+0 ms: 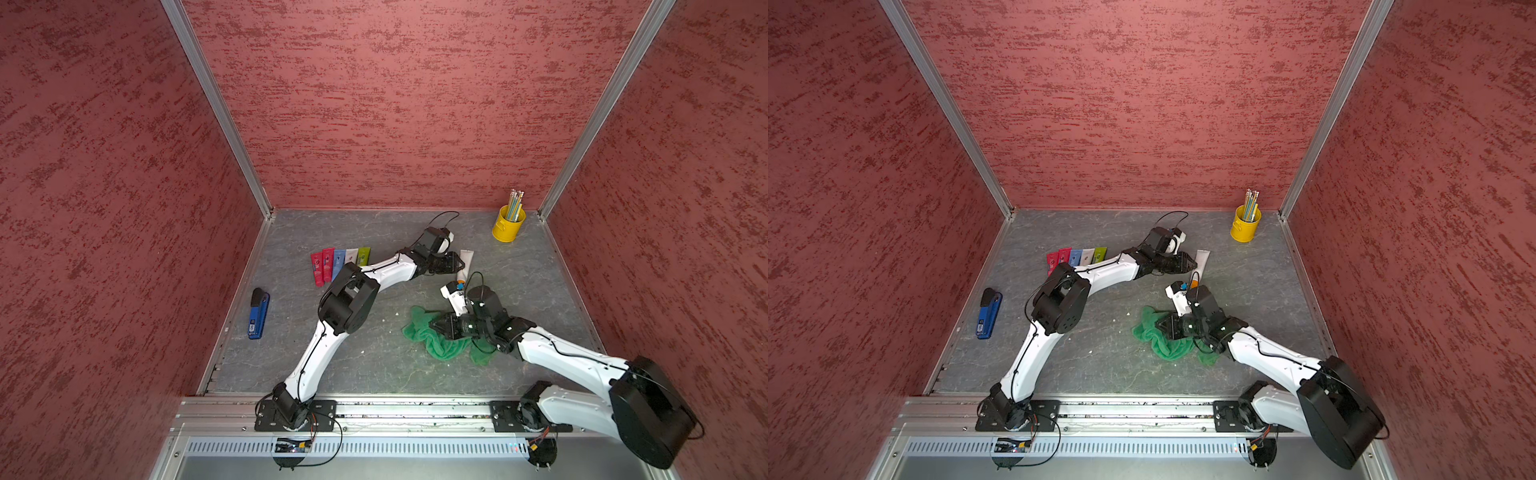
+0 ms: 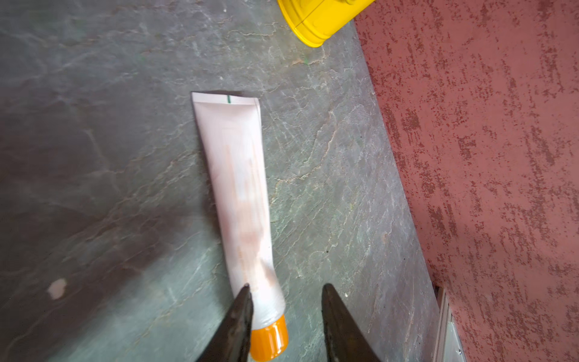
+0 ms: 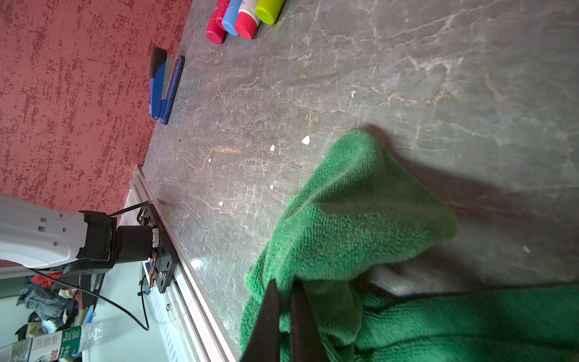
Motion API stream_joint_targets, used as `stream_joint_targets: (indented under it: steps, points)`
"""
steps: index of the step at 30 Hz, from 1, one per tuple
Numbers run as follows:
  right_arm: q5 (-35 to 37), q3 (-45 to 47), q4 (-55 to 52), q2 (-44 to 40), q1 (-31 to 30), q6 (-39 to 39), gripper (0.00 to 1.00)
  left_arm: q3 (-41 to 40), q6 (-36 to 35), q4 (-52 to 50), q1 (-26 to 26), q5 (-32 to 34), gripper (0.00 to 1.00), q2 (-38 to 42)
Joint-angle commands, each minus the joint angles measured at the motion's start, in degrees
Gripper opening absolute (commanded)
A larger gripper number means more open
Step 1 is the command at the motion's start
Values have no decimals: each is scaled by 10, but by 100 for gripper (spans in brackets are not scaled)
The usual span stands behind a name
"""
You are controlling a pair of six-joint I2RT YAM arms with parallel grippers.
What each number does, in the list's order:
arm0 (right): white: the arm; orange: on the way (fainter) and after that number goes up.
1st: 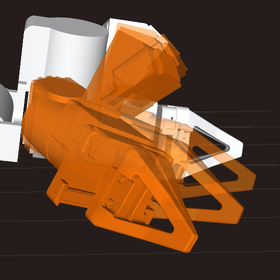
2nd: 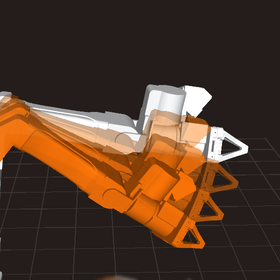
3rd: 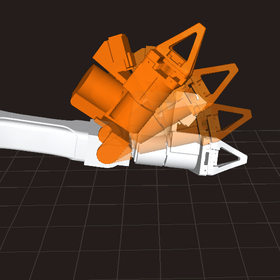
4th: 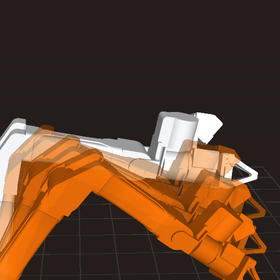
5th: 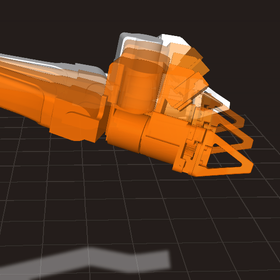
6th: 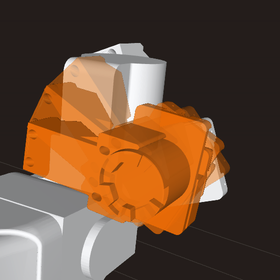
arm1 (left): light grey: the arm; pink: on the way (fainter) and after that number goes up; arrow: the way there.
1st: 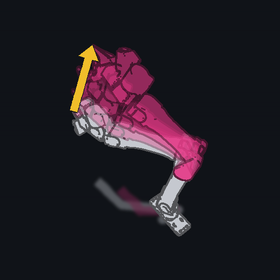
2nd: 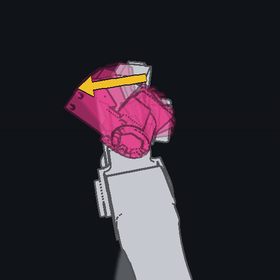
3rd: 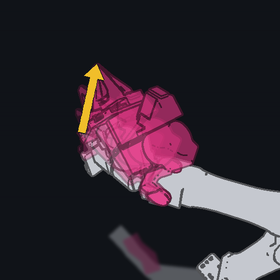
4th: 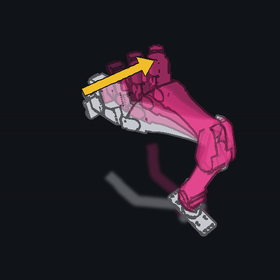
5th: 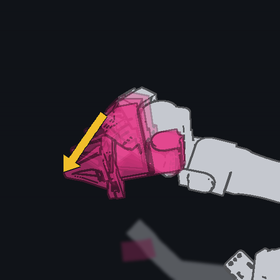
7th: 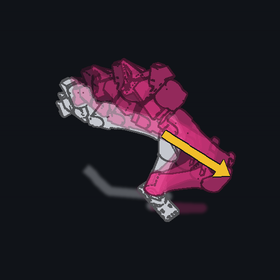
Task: Wipe the surface of the toothpaste tube
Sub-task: Place the toothpaste at the center of the board.
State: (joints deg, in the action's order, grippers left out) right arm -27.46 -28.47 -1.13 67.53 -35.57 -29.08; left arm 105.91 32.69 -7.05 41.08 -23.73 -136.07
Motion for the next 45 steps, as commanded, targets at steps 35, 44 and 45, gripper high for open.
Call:
stream_joint_targets:
  steps: [35, 44, 45]
  points:
    - [2, 6, 19, -27, -2, 13, 6, -17, -77, -103, -1, 104, 48, 68]
    - [22, 10, 63, 33, 2, 31, 5, -201, -132, -261, -47, 300, 48, 307]
    - [26, 10, 66, 38, 3, 34, 5, -223, -133, -263, -57, 308, 48, 325]
